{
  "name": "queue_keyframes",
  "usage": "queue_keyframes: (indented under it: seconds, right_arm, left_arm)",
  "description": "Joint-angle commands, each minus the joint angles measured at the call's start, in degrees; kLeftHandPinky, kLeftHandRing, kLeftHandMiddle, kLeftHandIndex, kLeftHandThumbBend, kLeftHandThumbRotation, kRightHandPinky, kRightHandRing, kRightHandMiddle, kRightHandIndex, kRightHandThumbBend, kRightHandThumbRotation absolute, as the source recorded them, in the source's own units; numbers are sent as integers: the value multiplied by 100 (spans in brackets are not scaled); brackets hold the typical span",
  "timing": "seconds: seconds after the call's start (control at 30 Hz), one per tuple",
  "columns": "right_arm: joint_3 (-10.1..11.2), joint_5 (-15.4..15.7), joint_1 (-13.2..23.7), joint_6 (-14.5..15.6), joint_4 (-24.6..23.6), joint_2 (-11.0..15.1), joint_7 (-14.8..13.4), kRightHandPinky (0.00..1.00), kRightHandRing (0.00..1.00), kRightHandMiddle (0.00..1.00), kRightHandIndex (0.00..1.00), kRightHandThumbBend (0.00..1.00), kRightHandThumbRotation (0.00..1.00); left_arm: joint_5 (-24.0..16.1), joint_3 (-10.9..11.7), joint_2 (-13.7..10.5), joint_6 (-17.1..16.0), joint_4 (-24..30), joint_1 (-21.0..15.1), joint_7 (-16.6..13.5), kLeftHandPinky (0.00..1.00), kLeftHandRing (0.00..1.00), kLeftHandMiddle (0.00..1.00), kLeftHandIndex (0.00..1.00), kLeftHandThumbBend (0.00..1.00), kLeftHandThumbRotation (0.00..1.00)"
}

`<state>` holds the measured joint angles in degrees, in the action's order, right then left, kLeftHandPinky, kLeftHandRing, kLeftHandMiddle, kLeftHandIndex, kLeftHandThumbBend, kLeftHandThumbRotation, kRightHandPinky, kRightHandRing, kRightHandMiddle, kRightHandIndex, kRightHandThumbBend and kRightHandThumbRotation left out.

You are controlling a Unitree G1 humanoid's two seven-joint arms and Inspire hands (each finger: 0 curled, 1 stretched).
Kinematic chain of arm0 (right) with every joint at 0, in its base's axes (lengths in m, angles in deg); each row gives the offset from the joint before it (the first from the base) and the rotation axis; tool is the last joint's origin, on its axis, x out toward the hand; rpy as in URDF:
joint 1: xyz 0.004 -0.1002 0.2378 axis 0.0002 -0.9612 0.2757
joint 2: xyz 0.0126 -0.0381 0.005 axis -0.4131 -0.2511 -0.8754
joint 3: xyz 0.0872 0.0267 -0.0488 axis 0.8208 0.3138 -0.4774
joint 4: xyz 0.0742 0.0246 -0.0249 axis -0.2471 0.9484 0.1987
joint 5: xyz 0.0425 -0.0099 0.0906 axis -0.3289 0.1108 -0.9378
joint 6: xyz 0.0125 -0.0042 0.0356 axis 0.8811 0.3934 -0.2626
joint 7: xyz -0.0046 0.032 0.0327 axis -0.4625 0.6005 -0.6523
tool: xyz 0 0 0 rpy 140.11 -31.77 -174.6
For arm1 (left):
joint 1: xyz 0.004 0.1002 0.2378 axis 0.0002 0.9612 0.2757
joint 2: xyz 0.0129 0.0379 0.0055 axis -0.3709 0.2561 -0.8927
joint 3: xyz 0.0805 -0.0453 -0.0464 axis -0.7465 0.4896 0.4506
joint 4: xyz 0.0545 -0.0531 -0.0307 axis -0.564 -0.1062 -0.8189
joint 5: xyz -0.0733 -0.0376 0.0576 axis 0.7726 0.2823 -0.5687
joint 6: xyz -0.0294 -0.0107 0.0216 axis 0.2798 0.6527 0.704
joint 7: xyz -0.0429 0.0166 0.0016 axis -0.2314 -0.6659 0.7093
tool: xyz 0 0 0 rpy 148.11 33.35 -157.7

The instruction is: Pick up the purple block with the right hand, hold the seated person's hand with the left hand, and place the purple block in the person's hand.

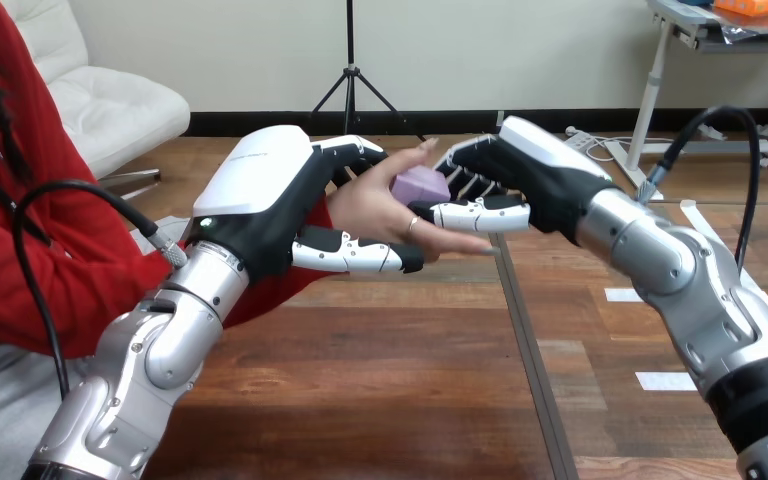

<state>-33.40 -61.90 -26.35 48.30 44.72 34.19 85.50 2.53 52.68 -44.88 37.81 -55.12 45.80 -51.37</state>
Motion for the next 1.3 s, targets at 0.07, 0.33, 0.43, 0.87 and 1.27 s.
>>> queue_keyframes:
  seconds: [0.07, 0.33, 0.43, 0.87, 1.27]
  right_arm:
    - [221, -145, 201, -132, -128, 36, -99, 60, 62, 63, 66, 62, 100]
    - [232, -152, 186, -190, -77, 54, -121, 57, 60, 62, 64, 56, 100]
    - [228, -146, 183, -156, -73, 60, -120, 57, 60, 62, 64, 55, 100]
    - [256, -162, 118, -138, -84, 117, -105, 57, 60, 63, 64, 51, 100]
    - [340, -243, -52, -115, -206, 187, -108, 59, 61, 63, 65, 51, 100]
  left_arm:
    - [123, 172, -109, -64, 312, -247, 72, 60, 69, 72, 73, 100, 73]
    - [133, 195, -119, -123, 314, -217, 72, 58, 68, 71, 72, 100, 80]
    - [121, 197, -126, -126, 320, -204, 78, 57, 67, 71, 72, 100, 83]
    - [117, 237, -120, -154, 358, -81, 19, 54, 64, 69, 71, 98, 98]
    - [74, 292, -107, -128, 487, 143, -67, 53, 64, 69, 70, 91, 100]
